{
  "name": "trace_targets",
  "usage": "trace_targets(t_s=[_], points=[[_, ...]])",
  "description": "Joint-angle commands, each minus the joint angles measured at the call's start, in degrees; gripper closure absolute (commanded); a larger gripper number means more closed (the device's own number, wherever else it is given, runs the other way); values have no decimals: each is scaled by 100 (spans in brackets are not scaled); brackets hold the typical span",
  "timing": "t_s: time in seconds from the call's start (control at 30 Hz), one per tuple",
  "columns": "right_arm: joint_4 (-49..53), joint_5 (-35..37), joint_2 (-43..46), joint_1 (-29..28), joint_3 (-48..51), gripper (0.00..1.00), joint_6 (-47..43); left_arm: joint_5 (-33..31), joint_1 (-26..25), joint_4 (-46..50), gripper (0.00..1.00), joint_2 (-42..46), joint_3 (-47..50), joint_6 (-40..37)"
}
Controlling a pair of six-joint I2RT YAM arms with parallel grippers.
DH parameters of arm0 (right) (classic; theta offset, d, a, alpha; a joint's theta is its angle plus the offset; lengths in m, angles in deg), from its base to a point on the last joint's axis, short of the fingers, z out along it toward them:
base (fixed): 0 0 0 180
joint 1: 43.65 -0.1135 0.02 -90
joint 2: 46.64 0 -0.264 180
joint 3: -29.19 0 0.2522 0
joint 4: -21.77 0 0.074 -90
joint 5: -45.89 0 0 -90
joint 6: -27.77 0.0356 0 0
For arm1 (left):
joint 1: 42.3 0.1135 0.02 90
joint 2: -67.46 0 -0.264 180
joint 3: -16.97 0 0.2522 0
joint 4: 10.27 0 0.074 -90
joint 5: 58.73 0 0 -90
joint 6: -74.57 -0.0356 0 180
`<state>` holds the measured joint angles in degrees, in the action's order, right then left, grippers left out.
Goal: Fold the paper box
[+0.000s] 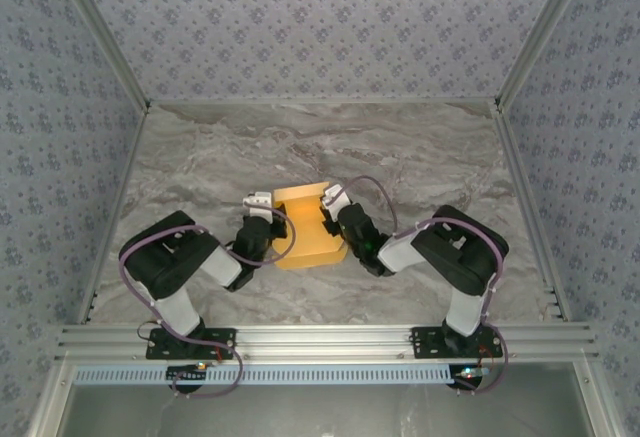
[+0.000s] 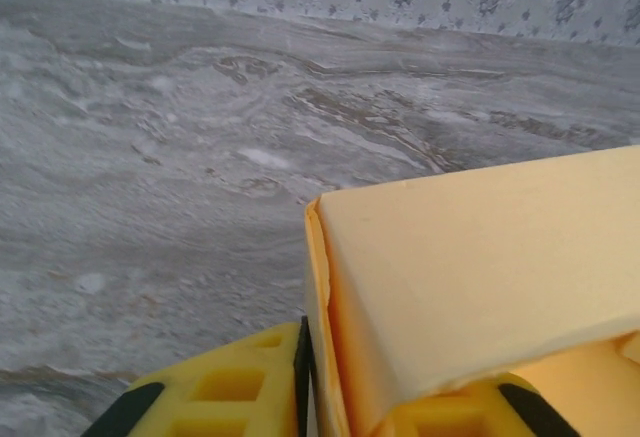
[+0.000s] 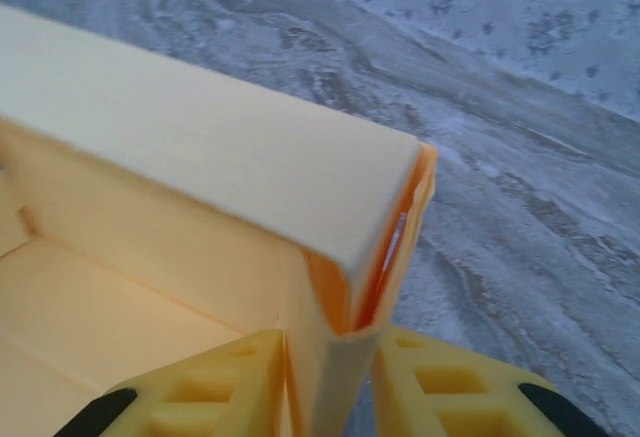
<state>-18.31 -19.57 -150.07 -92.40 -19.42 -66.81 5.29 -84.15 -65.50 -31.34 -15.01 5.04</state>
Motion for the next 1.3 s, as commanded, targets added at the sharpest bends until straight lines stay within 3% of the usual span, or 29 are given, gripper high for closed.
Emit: trace_targets(t_s=[0.0, 0.13, 0.3, 0.53, 0.63, 0.7, 0.8, 0.87, 0.9, 0.97, 1.0, 1.13, 1.27], points=[[-148, 589, -192, -85, -232, 72, 375, 358, -122, 76, 76, -42, -77, 686], [-256, 1053, -492, -187, -269, 76, 682, 426, -352, 86, 74, -116, -197, 735], [-263, 1204, -580, -157, -187, 79, 912, 449, -420, -211, 62, -82, -48, 897], [-399, 1182, -634, -47, -12, 81, 1092, 952, -429, 220, 53, 741, 199, 932], [-502, 1063, -630, -29, 55, 81, 933, 964, -426, 252, 27, 1251, 424, 821], [-536, 909, -567, 3, 143, 81, 767, 1058, -419, 478, 25, 1737, 520, 623], [-539, 602, -513, 184, 282, 81, 852, 1086, -428, 1909, 24, 2919, 336, 337], [-539, 345, -526, 304, 325, 81, 947, 715, -403, 3404, 13, 3738, -15, 540], [-539, 353, -558, 300, 315, 81, 881, 360, -376, 4163, 3, 4086, -229, 795], [-644, 319, -662, 280, 301, 81, 641, -323, -175, 5493, 1, 4504, -606, 1635], [-713, 273, -702, 280, 295, 81, 544, -313, 99, 6047, 1, 4606, -742, 1990], [-732, -167, -670, 278, 273, 80, 129, 1644, 1477, 5768, 1, 4266, -778, 2368], [-721, -899, -638, 331, 238, 79, -277, 3144, 1627, 5777, 4, 3533, -1441, 1577]])
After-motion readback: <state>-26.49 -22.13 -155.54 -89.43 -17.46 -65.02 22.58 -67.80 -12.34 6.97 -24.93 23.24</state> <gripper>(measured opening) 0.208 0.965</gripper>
